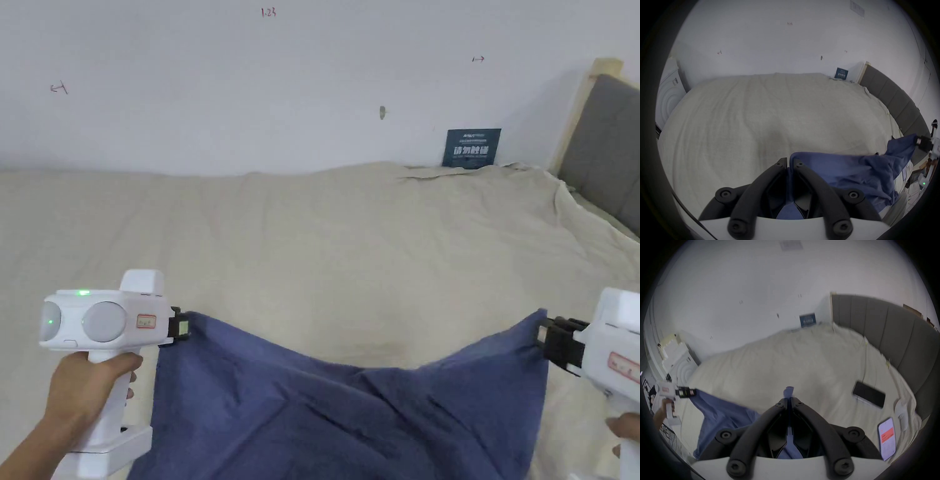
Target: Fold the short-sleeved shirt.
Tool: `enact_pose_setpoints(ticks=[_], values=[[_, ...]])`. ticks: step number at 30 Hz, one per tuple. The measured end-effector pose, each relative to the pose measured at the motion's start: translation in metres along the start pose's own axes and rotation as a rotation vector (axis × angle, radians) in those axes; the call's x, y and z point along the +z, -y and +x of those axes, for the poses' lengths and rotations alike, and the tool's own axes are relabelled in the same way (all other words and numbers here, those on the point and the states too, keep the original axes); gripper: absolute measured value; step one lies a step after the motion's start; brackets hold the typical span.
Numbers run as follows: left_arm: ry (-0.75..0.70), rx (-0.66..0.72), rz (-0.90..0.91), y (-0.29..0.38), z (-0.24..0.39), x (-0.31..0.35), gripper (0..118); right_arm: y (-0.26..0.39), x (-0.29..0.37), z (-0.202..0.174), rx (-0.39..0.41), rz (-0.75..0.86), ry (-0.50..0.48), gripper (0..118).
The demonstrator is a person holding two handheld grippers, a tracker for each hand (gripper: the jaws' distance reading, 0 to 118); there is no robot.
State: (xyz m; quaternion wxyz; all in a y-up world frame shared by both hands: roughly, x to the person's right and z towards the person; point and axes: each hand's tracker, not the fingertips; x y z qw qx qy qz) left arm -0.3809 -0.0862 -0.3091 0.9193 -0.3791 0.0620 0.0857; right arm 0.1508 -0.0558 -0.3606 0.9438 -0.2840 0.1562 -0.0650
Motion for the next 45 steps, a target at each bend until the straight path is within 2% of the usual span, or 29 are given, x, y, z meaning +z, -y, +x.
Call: enact_pose_setpoints(ticks=[5,8,12,21,25,33,40,45], values=[[-0.003,0.058,0.116,-0.021,-0.018,0.049,5,-0.061,0.038,-0.017,0.017,0.144,-0.007,1],[-0.019,0.061,0.187,-0.038,-0.024,0.080,5,-0.091,0.052,-0.022,-0.001,0.204,-0.015,1],[-0.028,0.083,0.266,-0.065,-0.032,0.116,5,-0.130,0.071,-0.036,0.024,0.282,-0.007,1],[-0.093,0.026,0.401,-0.144,-0.044,0.169,5,-0.235,0.078,-0.056,0.053,0.429,-0.037,1],[-0.122,-0.005,0.464,-0.182,-0.037,0.192,5,-0.282,0.084,-0.070,0.042,0.498,-0.084,1],[-0.176,-0.048,0.594,-0.254,-0.028,0.236,5,-0.363,0.102,-0.102,0.089,0.631,-0.060,1],[-0.181,-0.026,0.619,-0.261,-0.021,0.240,5,-0.375,0.099,-0.107,0.114,0.663,-0.074,1],[-0.179,-0.023,0.525,-0.242,-0.028,0.190,5,-0.344,0.067,-0.099,0.125,0.608,-0.078,1]])
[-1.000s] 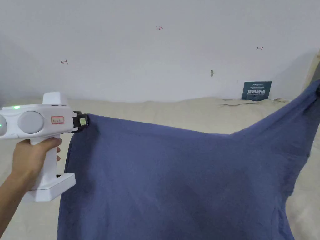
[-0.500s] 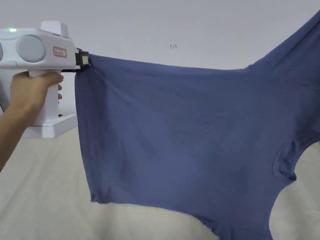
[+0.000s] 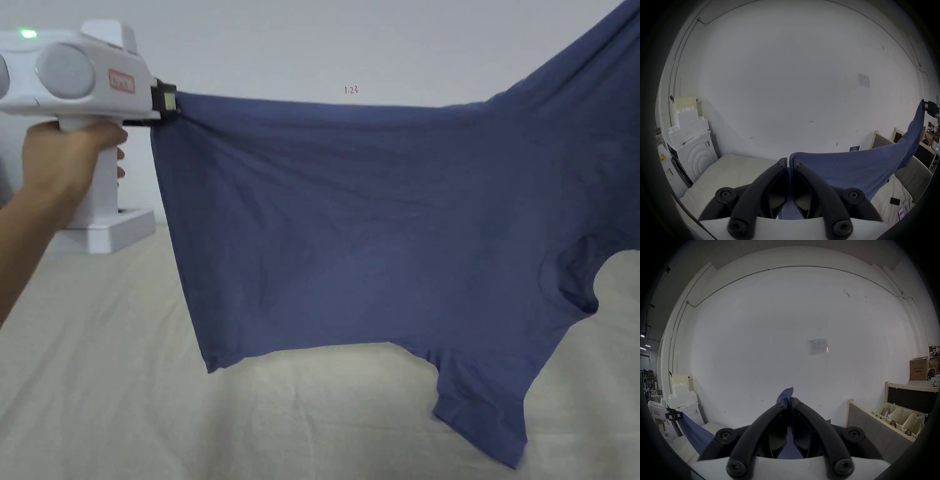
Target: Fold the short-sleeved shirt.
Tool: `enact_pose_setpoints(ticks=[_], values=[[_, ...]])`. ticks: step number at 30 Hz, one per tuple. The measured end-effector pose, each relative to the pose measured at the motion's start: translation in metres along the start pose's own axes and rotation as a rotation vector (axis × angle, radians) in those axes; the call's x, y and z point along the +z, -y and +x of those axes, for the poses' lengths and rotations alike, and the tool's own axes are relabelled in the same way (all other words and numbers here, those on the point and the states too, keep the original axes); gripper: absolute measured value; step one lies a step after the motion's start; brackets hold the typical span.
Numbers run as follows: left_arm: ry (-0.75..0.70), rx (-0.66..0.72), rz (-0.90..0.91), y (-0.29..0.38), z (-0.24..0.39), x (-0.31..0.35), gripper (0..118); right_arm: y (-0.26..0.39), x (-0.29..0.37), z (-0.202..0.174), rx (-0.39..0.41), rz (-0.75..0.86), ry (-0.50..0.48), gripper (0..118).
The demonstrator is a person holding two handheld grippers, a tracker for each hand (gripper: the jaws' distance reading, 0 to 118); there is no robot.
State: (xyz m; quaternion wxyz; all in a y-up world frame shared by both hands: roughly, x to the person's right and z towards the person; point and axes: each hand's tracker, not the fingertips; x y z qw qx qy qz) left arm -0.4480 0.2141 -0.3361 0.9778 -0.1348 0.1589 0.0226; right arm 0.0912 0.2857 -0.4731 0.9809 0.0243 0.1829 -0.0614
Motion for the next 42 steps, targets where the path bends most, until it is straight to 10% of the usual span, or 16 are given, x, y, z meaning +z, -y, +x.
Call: enact_pose_setpoints(ticks=[17,42], values=[[0.006,0.023,-0.319,0.200,-0.021,-0.039,5,0.191,0.041,0.029,-0.075,-0.293,0.002,1],[0.046,-0.029,-0.635,0.434,-0.018,0.141,5,0.313,0.358,0.018,-0.120,-0.525,0.007,1]])
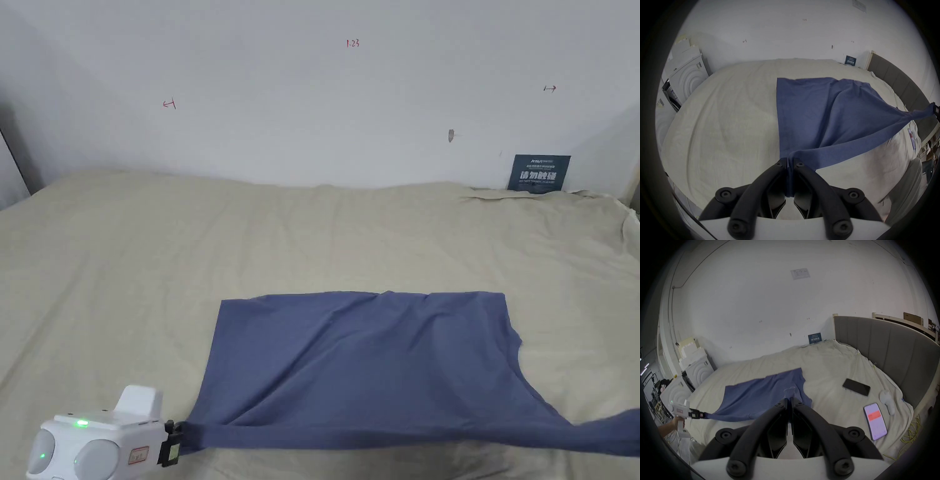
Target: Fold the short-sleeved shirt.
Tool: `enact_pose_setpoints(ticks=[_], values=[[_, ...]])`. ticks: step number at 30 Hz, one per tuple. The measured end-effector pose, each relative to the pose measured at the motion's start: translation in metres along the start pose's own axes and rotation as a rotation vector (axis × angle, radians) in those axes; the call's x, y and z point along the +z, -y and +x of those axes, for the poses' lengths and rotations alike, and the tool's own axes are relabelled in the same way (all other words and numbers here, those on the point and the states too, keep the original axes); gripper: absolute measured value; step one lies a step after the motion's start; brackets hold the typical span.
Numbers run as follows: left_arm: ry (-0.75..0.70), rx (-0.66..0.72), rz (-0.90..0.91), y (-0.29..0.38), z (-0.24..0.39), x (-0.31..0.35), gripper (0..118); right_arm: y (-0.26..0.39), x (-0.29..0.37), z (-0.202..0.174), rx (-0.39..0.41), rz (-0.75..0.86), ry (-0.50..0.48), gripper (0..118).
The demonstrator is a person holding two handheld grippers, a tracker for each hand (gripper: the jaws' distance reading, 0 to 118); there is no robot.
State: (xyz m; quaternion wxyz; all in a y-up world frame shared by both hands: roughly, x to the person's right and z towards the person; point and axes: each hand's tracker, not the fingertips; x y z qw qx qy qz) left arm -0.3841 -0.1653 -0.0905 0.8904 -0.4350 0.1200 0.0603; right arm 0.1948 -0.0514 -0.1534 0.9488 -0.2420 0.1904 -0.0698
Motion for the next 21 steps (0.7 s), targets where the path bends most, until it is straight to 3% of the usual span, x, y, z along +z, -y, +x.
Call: enact_pose_setpoints(ticks=[8,21], values=[[-0.008,0.010,-0.052,0.026,-0.010,-0.001,5,0.036,0.025,0.000,-0.002,-0.081,0.005,1],[-0.052,0.000,-0.124,0.049,-0.006,-0.025,6,0.117,-0.071,0.026,-0.039,-0.461,0.124,1]])
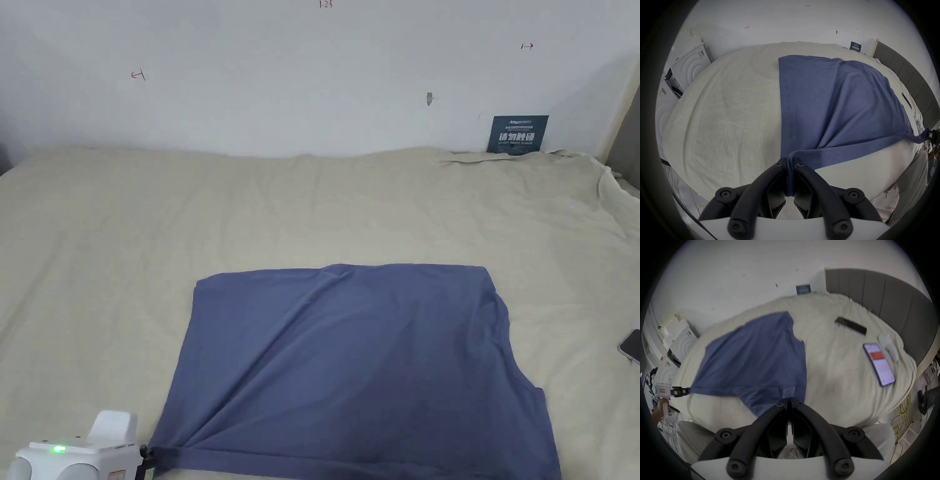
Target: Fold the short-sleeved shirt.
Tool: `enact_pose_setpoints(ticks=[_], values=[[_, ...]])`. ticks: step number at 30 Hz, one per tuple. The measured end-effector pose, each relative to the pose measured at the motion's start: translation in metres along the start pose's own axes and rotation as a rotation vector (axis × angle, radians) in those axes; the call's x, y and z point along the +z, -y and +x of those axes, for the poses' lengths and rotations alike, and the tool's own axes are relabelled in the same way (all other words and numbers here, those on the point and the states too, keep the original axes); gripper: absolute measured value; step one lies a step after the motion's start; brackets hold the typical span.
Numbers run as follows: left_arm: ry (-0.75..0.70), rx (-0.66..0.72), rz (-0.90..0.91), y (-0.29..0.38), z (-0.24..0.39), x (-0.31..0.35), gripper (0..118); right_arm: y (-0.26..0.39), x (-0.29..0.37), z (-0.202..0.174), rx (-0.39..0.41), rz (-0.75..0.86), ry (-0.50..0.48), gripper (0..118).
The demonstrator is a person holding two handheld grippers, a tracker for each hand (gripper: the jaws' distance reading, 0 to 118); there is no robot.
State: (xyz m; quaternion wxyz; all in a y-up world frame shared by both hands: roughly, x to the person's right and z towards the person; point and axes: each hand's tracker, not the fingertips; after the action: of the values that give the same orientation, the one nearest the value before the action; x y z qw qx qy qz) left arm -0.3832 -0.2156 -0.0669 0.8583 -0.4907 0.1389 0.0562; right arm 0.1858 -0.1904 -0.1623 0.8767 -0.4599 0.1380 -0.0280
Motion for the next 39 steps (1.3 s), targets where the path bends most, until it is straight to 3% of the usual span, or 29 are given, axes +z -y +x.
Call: enact_pose_setpoints(ticks=[4,7,10,12,13,15,16,17,18,19,20,31,36,39], values=[[-0.017,-0.007,-0.028,0.004,0.006,-0.010,6,0.007,-0.039,0.005,-0.074,-0.095,0.020,1],[-0.029,-0.006,-0.036,0.006,0.009,-0.014,8,0.013,-0.062,0.012,-0.063,-0.158,0.058,1],[-0.044,-0.012,-0.068,0.011,0.013,-0.017,24,0.016,-0.061,0.011,-0.064,-0.170,0.070,1],[-0.069,-0.023,-0.056,0.013,0.016,-0.012,44,0.015,-0.053,0.011,-0.088,-0.156,0.064,2],[-0.083,-0.023,-0.052,0.013,0.016,-0.011,60,0.015,-0.049,0.010,-0.096,-0.152,0.061,4],[-0.100,-0.006,-0.048,0.010,0.015,-0.005,96,0.009,-0.040,0.007,-0.071,-0.128,0.063,22],[-0.101,0.008,-0.038,0.009,0.014,-0.002,108,0.006,-0.033,0.004,-0.058,-0.100,0.057,42],[-0.096,0.025,-0.019,0.006,0.013,0.002,116,0.002,-0.027,0.001,-0.050,-0.082,0.051,73],[-0.089,0.038,0.005,0.003,0.013,0.008,116,-0.002,-0.022,-0.001,-0.048,-0.062,0.044,91],[-0.078,0.055,0.030,0.000,0.013,0.014,116,-0.007,-0.016,-0.003,-0.042,-0.035,0.033,101],[-0.068,0.069,0.051,-0.005,0.016,0.024,116,-0.014,-0.008,-0.007,-0.037,0.001,0.018,102],[-0.003,0.127,0.414,-0.059,0.039,0.114,116,-0.092,0.073,-0.064,0.057,0.407,-0.081,103],[-0.069,0.093,0.628,-0.066,0.059,0.141,115,-0.101,0.088,-0.084,0.116,0.614,-0.013,103],[-0.135,0.038,0.733,-0.060,0.069,0.146,108,-0.099,0.090,-0.092,0.149,0.682,0.039,102]])
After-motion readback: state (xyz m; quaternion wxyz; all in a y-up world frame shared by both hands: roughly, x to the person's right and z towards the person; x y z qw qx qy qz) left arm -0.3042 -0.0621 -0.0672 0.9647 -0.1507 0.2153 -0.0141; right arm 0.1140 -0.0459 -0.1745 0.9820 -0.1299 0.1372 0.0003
